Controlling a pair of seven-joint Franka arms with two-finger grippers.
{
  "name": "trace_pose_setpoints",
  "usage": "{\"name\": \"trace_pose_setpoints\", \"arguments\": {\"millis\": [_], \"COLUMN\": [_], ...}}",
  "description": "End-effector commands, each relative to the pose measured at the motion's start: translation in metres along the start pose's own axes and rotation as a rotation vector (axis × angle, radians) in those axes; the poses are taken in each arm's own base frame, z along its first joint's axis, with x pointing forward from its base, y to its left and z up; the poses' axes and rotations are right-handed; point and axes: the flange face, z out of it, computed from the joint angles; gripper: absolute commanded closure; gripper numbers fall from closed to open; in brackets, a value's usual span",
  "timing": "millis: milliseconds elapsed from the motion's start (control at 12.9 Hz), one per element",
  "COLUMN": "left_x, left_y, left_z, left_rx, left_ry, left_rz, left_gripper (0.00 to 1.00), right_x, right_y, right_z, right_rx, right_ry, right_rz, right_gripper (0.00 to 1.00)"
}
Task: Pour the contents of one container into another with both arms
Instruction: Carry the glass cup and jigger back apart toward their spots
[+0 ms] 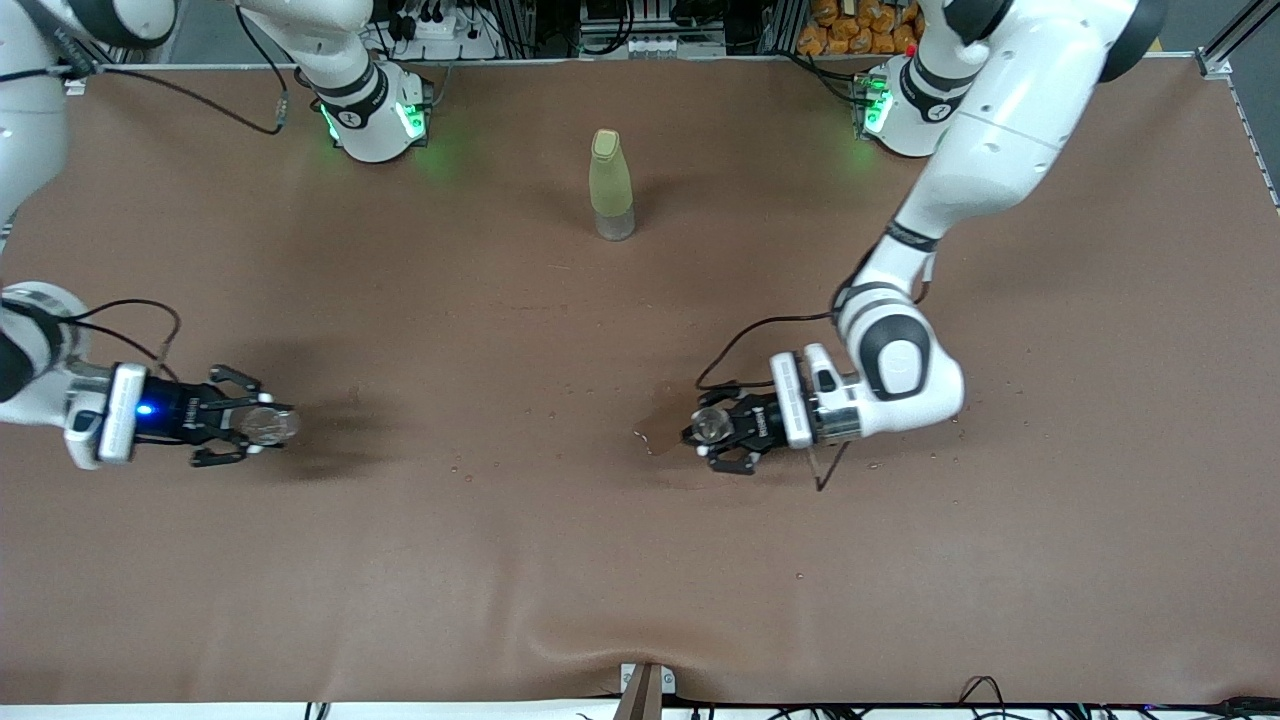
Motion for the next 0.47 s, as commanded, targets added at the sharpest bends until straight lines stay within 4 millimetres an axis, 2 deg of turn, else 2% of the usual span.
{"name": "trace_pose_setpoints", "arguments": {"millis": [0, 155, 233, 388], "left_x": [-0.009, -0.024, -0.032, -0.045], "left_y": [0.006, 0.001, 0.0, 0.001], "left_z": [-0.068, -0.122, -0.149, -0.199], "left_rx": [-0.115, -0.18, -0.212, -0.244], "left_ry": [0.04, 0.031, 0.03, 0.026], "left_rz": [0.012, 0.026, 0.028, 0.03], "left_gripper": [1.0, 1.0, 1.0, 1.0], "right_x": [-0.076, -0.128, -0.146, -0.156], "right_y": [0.005, -0.001, -0.003, -0.004], "right_z": [-0.018, -0.018, -0.013, -0.014], "right_rx": [0.022, 0.038, 0.059, 0.062], "right_ry": [0.046, 0.113, 0.149, 0.163], "right_rz": [-0.14, -0.171, -0.154, -0.162], "right_gripper": [1.0, 1.0, 1.0, 1.0]}}
